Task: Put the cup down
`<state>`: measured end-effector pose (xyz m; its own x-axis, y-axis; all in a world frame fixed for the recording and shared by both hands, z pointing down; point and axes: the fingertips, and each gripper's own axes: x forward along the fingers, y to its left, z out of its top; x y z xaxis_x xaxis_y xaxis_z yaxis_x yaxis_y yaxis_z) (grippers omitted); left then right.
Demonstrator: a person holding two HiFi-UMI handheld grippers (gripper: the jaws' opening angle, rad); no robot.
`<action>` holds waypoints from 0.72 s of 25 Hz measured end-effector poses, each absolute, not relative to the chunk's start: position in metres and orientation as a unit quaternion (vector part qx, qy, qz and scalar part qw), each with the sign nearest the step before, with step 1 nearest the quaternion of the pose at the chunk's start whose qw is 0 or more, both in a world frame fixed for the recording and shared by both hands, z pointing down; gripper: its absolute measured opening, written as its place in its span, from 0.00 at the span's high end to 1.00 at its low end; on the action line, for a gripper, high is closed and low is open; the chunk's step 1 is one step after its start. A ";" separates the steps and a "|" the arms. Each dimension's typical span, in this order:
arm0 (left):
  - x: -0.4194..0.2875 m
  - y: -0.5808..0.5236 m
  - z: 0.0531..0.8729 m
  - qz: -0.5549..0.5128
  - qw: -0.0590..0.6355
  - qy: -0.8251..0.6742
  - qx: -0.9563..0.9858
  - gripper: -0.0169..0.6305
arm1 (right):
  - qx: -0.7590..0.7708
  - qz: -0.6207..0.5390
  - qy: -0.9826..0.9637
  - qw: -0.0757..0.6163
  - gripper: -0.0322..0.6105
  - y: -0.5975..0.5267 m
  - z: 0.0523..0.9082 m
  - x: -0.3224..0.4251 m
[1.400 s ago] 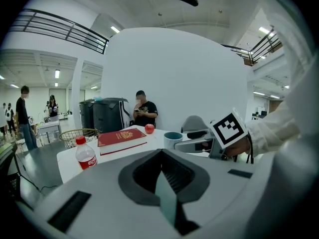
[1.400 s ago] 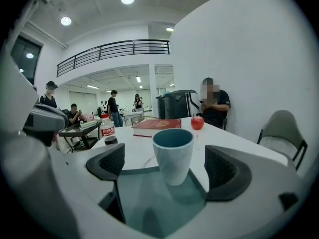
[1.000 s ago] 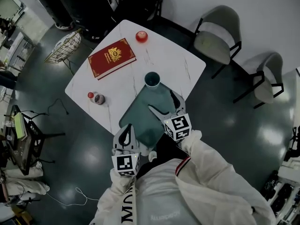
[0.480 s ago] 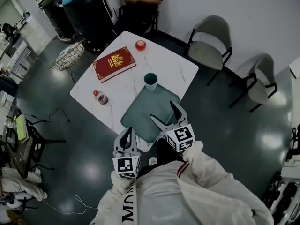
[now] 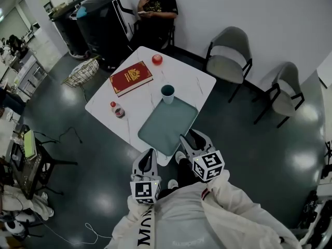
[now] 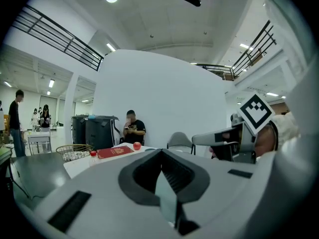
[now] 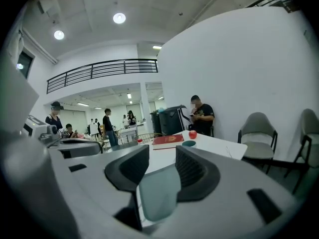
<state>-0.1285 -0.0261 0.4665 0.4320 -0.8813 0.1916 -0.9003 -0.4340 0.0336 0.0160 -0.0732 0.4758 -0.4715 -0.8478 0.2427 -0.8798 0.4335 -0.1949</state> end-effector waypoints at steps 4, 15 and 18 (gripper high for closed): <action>-0.126 -0.013 0.459 0.071 0.060 -0.523 0.847 0.95 | 0.530 0.139 -0.834 0.055 0.86 -0.055 0.468 0.023; -0.113 -0.004 0.453 0.075 0.075 -0.512 0.853 0.95 | 0.526 0.098 -0.842 0.069 0.94 -0.024 0.448 0.027; -0.109 -0.006 0.447 0.081 0.074 -0.507 0.855 0.95 | 0.518 0.104 -0.846 0.071 0.94 -0.020 0.447 0.026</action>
<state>-0.1091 -0.0064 0.4469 0.4727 -0.8551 0.2131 -0.8790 -0.4746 0.0455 0.0260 -0.0199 0.4473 -0.4541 -0.8615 0.2271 -0.8909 0.4426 -0.1020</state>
